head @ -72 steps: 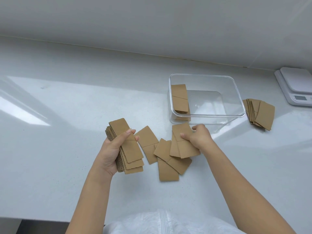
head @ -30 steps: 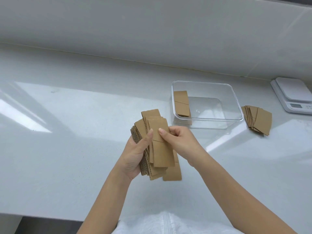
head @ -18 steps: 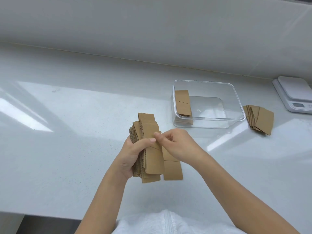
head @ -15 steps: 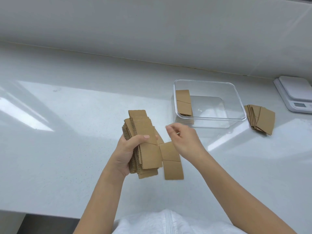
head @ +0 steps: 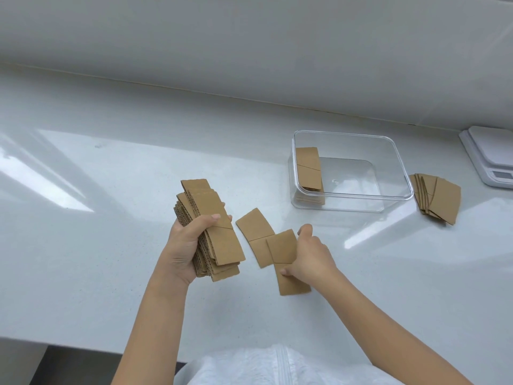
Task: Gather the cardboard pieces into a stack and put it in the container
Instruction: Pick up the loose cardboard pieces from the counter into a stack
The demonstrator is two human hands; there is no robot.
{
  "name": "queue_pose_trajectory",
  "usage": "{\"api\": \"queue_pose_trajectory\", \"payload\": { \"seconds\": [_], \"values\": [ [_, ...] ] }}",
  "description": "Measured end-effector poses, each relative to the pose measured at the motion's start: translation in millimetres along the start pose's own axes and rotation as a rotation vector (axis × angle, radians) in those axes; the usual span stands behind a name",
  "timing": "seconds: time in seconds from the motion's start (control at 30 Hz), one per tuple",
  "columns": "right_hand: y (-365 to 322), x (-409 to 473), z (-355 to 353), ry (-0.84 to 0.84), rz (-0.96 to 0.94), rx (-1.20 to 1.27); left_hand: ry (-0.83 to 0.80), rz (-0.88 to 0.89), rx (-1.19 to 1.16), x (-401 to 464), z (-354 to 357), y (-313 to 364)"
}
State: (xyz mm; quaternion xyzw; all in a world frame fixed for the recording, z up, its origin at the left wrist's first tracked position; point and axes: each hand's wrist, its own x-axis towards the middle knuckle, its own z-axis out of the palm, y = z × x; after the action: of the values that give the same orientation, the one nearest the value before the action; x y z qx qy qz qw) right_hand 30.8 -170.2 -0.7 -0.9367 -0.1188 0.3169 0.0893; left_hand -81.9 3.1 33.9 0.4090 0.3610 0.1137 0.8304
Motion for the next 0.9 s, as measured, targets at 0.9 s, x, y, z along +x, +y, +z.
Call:
{"api": "queue_pose_trajectory", "payload": {
  "seconds": [0.9],
  "values": [
    [-43.7, 25.0, -7.8, 0.074, -0.158, 0.064, 0.045, -0.004, -0.013, 11.5, -19.2, -3.3]
  ]
}}
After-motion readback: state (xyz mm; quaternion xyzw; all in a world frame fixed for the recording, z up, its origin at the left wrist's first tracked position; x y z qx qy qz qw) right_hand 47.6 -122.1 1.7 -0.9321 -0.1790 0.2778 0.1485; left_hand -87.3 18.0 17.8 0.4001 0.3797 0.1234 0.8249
